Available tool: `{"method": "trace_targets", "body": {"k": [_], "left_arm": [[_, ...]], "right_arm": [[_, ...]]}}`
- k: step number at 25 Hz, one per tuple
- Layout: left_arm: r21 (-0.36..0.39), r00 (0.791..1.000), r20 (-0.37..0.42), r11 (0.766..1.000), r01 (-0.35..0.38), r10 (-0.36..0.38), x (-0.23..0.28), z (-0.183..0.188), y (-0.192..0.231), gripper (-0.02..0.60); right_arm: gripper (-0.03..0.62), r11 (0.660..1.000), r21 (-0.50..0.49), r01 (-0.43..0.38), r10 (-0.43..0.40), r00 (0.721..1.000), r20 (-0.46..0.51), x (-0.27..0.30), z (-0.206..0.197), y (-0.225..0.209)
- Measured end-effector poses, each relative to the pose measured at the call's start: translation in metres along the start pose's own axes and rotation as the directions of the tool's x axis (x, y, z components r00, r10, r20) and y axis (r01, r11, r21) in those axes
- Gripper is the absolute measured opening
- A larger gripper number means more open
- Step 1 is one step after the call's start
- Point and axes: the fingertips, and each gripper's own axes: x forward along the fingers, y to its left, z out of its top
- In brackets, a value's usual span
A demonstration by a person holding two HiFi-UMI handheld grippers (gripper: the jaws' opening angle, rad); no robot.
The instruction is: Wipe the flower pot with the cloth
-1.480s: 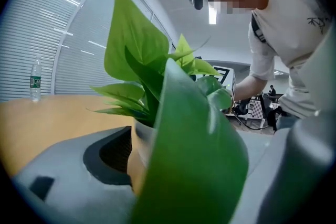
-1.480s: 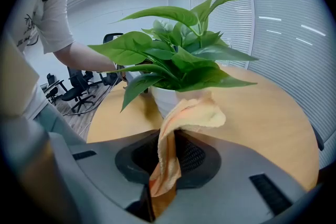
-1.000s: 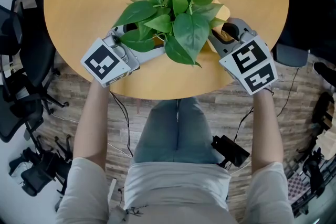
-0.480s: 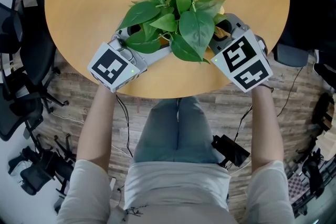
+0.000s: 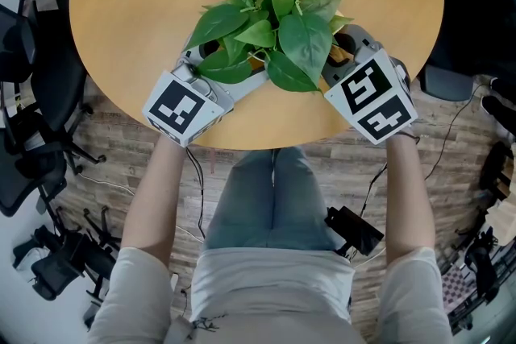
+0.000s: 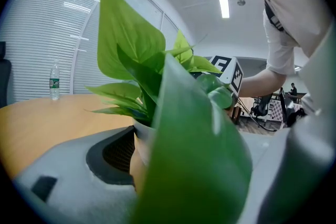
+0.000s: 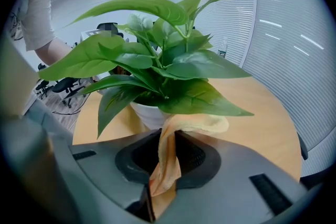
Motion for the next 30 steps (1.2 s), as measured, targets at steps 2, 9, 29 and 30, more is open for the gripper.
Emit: {"method": "trace_targets", "body": {"k": [2, 9, 29, 30], "left_arm": [[0.001, 1.000, -0.005, 1.000, -0.008, 0.008, 0.001, 0.000, -0.001, 0.400], [-0.014, 0.998, -0.004, 0.998, -0.057, 0.056, 0.001, 0.000, 0.002, 0.399], [-0.050, 0.976, -0.026, 0.975, -0.218, 0.217, 0.004, 0.000, -0.005, 0.396], [-0.053, 0.974, -0.027, 0.973, -0.226, 0.225, 0.004, -0.001, -0.005, 0.396]], "right_arm": [[0.057, 1.000, 0.002, 0.000, 0.000, 1.000, -0.004, -0.001, -0.001, 0.001], [0.057, 1.000, 0.003, -0.004, 0.004, 1.000, -0.012, 0.000, -0.001, 0.004], [0.055, 1.000, 0.011, -0.017, 0.017, 1.000, -0.011, -0.008, -0.007, 0.022], [0.055, 1.000, 0.011, -0.019, 0.019, 1.000, -0.010, -0.008, -0.007, 0.023]]}}
